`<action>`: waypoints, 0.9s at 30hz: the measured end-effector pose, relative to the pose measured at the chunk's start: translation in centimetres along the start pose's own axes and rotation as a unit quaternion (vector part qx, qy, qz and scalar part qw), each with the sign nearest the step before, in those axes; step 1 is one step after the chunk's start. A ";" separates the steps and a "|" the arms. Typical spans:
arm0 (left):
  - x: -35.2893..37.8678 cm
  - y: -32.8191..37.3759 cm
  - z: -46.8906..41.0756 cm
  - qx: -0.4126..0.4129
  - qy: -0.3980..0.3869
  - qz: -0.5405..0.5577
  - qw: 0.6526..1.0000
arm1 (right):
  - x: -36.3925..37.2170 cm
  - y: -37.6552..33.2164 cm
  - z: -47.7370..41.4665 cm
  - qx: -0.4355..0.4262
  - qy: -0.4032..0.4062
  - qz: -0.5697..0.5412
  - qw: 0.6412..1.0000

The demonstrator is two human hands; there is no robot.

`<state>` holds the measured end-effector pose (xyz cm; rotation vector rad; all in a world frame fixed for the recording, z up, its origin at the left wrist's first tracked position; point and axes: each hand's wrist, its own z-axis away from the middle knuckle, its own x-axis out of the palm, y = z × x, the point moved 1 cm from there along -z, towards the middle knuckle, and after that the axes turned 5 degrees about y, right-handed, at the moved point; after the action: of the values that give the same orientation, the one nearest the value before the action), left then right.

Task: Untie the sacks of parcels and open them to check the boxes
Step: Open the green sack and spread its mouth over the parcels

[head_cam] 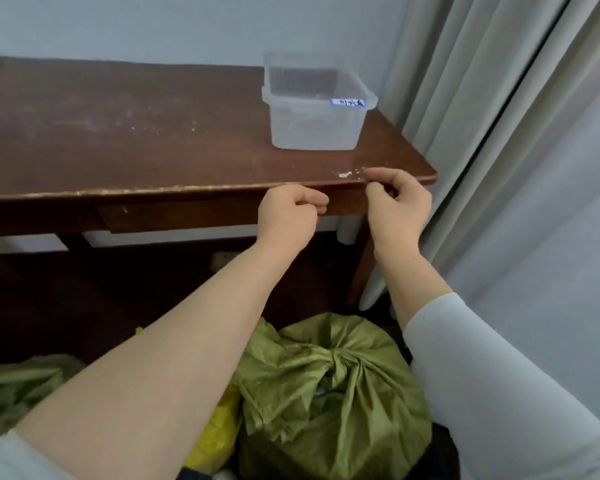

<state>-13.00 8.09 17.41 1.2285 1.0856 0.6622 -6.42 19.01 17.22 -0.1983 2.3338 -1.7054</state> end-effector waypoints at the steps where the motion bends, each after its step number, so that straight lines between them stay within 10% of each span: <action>1: 0.8 -1.5 0.7 -0.010 -0.014 -0.009 1.000 | -0.7 1.9 1.0 0.017 -0.023 0.014 1.000; 10: 5.7 -17.6 4.9 -0.209 -0.086 -0.234 0.946 | -4.5 18.6 8.0 0.232 -0.233 0.190 0.925; 15: 5.2 -20.9 5.9 -0.266 0.000 -0.388 0.882 | -3.0 22.8 10.4 0.200 -0.364 0.294 0.861; 20: 4.8 -22.3 5.4 -0.301 0.098 -0.253 0.914 | -1.8 24.4 11.6 0.094 -0.455 0.437 0.770; 27: 6.8 -22.3 4.7 -0.354 0.022 -0.153 0.922 | -2.7 23.7 12.5 0.185 -0.266 0.257 0.910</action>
<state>-9.28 6.46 -6.07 0.4107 0.9218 0.7488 0.44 15.52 -8.58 0.0274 1.4719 -1.5338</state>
